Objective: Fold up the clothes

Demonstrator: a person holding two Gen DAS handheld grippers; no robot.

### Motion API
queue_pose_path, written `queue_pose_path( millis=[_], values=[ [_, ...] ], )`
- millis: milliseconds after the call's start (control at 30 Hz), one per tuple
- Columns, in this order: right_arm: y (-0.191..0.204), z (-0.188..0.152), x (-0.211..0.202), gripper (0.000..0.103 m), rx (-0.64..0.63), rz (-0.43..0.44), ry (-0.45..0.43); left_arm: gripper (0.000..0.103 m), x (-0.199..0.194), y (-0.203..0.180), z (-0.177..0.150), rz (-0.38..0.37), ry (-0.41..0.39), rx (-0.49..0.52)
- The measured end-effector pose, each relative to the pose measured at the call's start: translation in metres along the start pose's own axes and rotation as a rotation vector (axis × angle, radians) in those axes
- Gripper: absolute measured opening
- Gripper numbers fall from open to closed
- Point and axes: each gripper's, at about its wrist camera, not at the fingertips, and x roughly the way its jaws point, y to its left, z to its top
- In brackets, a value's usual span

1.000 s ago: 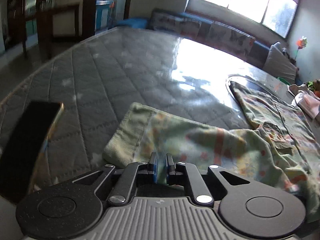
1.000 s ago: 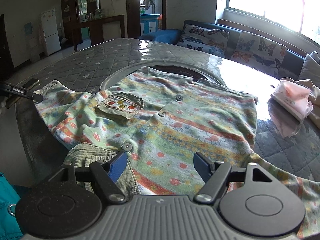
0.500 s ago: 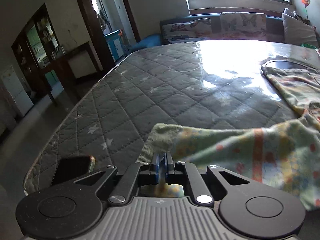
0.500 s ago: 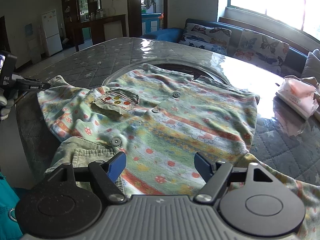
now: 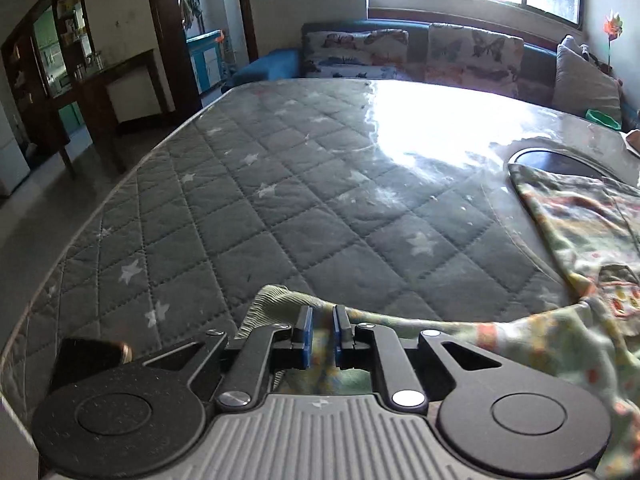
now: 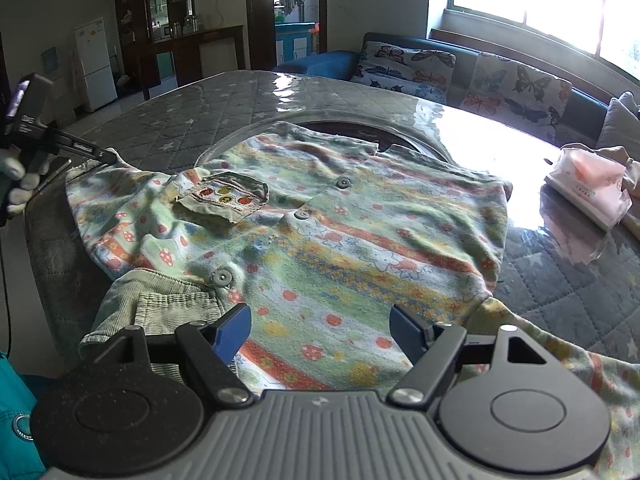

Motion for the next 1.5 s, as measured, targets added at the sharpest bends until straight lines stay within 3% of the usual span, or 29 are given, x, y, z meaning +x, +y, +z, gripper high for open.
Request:
queue_pose_path(
  millis=[200,300,367,500,600,800,933,1167,1367,1500],
  values=[
    [-0.004,-0.002,0.001,0.08,0.012,-0.007,0.005,0.015,0.012,0.002,0.006,0.069,-0.006,0.023],
    [-0.006,-0.005,0.0,0.08,0.013,-0.005,0.005,0.017,0.005,0.004,0.007,0.035,0.008,-0.032],
    [-0.006,-0.005,0.0,0.08,0.01,-0.003,0.005,0.017,-0.012,-0.005,0.008,-0.027,-0.018,-0.04],
    [-0.005,-0.005,0.002,0.08,0.006,-0.001,0.007,0.017,-0.049,-0.044,0.008,-0.214,-0.088,0.024],
    [-0.004,-0.004,0.002,0.08,0.005,-0.001,0.004,0.017,-0.061,-0.076,0.007,-0.354,-0.099,0.086],
    [-0.001,-0.006,-0.004,0.081,0.001,-0.003,-0.013,0.017,-0.063,-0.115,-0.01,-0.488,-0.064,0.215],
    [-0.001,-0.007,-0.006,0.081,-0.003,-0.003,-0.012,0.017,-0.068,-0.118,-0.033,-0.499,-0.035,0.293],
    [0.009,0.006,-0.006,0.081,-0.043,0.033,-0.036,0.017,-0.071,-0.109,-0.051,-0.385,-0.013,0.383],
    [0.032,0.023,0.011,0.081,-0.101,0.108,-0.042,0.019,-0.087,-0.122,-0.036,-0.473,-0.076,0.358],
    [0.049,0.033,0.025,0.081,-0.14,0.153,-0.04,0.019,-0.079,-0.137,-0.047,-0.524,-0.035,0.395]
  ],
)
